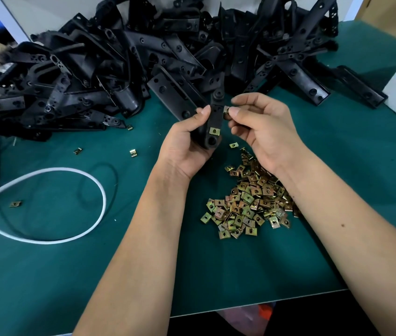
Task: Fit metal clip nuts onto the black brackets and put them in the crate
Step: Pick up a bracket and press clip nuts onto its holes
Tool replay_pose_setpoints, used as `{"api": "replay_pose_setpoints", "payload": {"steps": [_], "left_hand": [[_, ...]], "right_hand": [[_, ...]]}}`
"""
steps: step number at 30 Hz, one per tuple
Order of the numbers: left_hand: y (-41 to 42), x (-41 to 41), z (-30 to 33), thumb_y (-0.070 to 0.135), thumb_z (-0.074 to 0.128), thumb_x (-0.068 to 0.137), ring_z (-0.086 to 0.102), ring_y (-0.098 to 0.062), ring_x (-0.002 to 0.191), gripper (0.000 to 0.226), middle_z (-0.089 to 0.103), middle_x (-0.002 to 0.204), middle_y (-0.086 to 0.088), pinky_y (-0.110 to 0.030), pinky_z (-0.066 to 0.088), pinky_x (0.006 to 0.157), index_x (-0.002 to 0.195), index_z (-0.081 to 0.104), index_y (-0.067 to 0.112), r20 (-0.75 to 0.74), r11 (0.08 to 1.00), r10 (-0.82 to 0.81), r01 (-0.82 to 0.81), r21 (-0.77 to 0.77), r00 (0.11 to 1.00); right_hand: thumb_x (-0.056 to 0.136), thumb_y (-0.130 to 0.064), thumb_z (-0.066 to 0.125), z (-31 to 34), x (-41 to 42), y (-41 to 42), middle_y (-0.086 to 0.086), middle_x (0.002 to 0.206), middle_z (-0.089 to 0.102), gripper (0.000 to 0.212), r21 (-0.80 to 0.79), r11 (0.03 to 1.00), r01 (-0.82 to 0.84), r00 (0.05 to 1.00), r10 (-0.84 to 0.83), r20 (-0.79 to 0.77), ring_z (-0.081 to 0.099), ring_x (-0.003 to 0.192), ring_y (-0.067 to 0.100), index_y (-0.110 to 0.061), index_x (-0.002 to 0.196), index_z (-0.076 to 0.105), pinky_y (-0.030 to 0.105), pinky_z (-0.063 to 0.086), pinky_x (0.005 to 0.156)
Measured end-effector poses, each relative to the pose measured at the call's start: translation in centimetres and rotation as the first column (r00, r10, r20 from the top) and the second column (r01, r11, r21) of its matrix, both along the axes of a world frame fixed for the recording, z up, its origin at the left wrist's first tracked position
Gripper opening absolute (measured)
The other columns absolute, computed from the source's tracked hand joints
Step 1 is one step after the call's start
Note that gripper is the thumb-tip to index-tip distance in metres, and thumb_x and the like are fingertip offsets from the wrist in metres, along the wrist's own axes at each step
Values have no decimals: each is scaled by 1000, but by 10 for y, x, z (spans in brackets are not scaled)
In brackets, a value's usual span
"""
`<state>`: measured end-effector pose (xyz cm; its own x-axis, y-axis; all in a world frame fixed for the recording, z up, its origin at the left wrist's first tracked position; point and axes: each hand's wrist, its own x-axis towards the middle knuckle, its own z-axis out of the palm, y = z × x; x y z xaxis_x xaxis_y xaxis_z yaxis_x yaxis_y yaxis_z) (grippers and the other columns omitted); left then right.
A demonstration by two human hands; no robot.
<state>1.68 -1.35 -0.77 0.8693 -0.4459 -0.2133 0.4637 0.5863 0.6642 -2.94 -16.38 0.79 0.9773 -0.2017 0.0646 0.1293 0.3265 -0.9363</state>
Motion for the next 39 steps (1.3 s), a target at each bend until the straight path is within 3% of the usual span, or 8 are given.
{"api": "replay_pose_setpoints", "payload": {"steps": [6, 10, 19, 29, 34, 39], "left_hand": [[-1, -1, 1, 12, 76, 74, 66, -15, 77, 21, 68, 94, -1, -27, 49, 76, 94, 68, 13, -22, 1000, 7, -6, 19, 1000], [-1, -1, 2, 12, 75, 74, 70, -16, 74, 24, 72, 92, -3, -27, 55, 70, 97, 68, 11, -26, 1000, 18, -18, -9, 1000], [-1, -1, 2, 12, 77, 74, 68, -14, 77, 19, 68, 93, 0, -28, 50, 76, 91, 70, 13, -18, 999, -6, 7, 35, 1000], [1, 0, 4, 13, 75, 73, 66, -13, 65, 22, 65, 86, 4, -26, 52, 64, 90, 64, 18, -23, 992, -56, 58, 113, 998], [2, -1, 4, 10, 72, 81, 70, -15, 71, 19, 67, 83, 3, -27, 56, 62, 79, 58, 22, 22, 981, -118, 113, 160, 993], [2, -3, 6, 11, 71, 84, 70, -15, 73, 18, 66, 87, 3, -27, 56, 64, 80, 58, 22, 24, 979, -120, 114, 172, 992]], "right_hand": [[90, 9, 67, 0, 0, 2, 6, 77, 64, 17, -32, 999, -5, 1000, 5, 4, 65, 66, 14, -1, 104, 67, 24, 54, 62], [91, 10, 66, -1, 1, 0, 6, 77, 66, 18, -12, 1000, 7, 1000, -7, 5, 64, 67, 15, -3, 103, 67, 24, 53, 63], [90, 8, 68, -1, 1, -1, 5, 77, 66, 18, -72, 997, 5, 1000, -5, -2, 64, 68, 14, -5, 102, 67, 24, 52, 62], [88, 12, 67, 0, 1, -4, 2, 70, 63, 25, -70, 997, -35, 999, 33, -28, 59, 64, 15, -7, 103, 61, 22, 47, 58], [88, 12, 67, 0, -1, -3, 2, 68, 60, 25, -51, 997, -50, 998, 47, -51, 58, 63, 14, -9, 100, 59, 22, 45, 55], [90, 11, 66, -1, -2, -2, 2, 68, 58, 26, -15, 998, -68, 997, 68, -45, 58, 63, 14, -9, 104, 58, 21, 44, 54]]}}
